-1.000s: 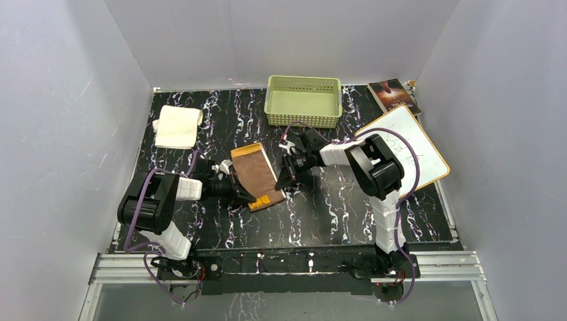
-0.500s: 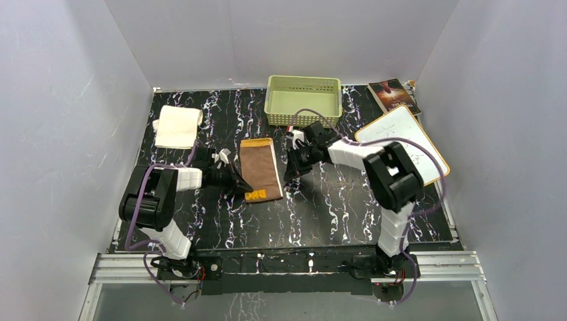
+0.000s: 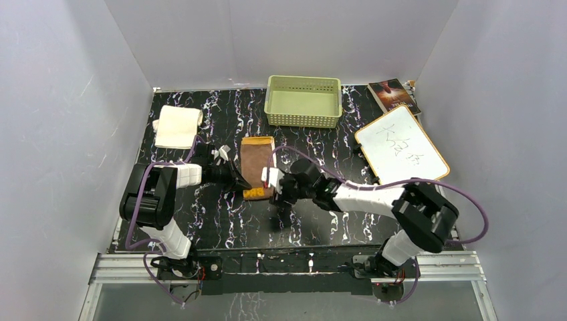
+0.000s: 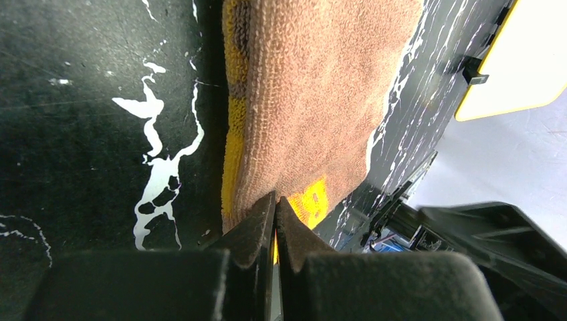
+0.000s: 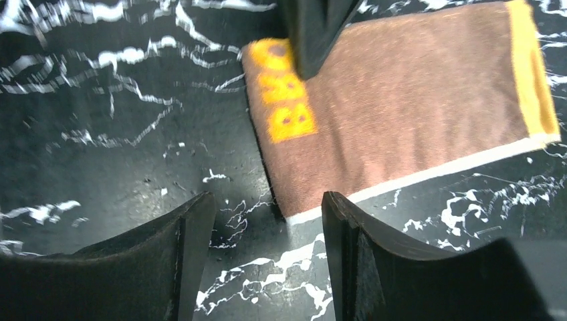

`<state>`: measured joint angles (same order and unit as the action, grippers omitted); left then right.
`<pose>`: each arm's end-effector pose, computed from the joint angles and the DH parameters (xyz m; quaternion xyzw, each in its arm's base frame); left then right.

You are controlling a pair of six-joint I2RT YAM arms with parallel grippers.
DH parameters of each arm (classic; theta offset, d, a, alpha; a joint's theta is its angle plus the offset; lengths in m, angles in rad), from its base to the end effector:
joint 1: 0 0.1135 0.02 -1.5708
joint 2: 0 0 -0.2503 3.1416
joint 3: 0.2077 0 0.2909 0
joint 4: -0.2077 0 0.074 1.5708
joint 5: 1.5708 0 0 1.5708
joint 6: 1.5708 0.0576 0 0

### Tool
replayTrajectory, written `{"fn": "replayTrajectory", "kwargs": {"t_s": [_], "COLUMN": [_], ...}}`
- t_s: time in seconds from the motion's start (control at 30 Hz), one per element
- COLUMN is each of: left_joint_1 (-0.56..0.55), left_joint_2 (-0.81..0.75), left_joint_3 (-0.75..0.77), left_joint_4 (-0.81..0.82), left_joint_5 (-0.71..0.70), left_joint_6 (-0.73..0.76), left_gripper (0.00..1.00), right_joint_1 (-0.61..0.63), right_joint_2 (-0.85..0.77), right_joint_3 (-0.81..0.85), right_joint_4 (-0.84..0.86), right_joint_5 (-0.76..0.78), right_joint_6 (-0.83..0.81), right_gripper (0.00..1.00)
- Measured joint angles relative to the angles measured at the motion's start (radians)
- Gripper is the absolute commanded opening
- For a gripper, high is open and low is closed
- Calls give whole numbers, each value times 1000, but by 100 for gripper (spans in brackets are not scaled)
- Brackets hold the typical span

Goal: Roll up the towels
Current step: Roll the towel at the center of the board.

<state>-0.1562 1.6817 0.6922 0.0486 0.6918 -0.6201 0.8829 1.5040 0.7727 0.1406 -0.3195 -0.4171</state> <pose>0.3142 -0.0867 0.0617 -0.1034 0.8947 -0.4087 0.1477 0.2159 0.2912 0.1461 -0.5868 0.6481 0.2438 0.4197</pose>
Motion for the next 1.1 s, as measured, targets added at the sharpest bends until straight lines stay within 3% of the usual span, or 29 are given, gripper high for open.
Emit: {"fn": "replayTrajectory", "kwargs": {"t_s": [0.23, 0.57, 0.7, 1.0, 1.1], "left_joint_1": [2, 3, 3, 3, 3], "left_joint_2": [0, 0, 0, 16, 17], "left_joint_3": [0, 0, 3, 35, 42], "left_joint_4": [-4, -16, -34, -84, -98], "left_joint_5": [8, 23, 30, 34, 33], "left_joint_6": [13, 36, 48, 76, 80], "left_gripper": [0, 0, 0, 0, 0], "right_joint_1": [60, 77, 77, 78, 77], "right_joint_2": [145, 234, 272, 288, 274], "right_joint_3": [-29, -26, -7, -8, -7], "right_joint_4": [100, 244, 286, 286, 249], "right_joint_5": [69, 112, 114, 118, 102], "right_joint_6": [-205, -298, -304, -293, -252], "right_gripper": [60, 55, 44, 0, 0]}}
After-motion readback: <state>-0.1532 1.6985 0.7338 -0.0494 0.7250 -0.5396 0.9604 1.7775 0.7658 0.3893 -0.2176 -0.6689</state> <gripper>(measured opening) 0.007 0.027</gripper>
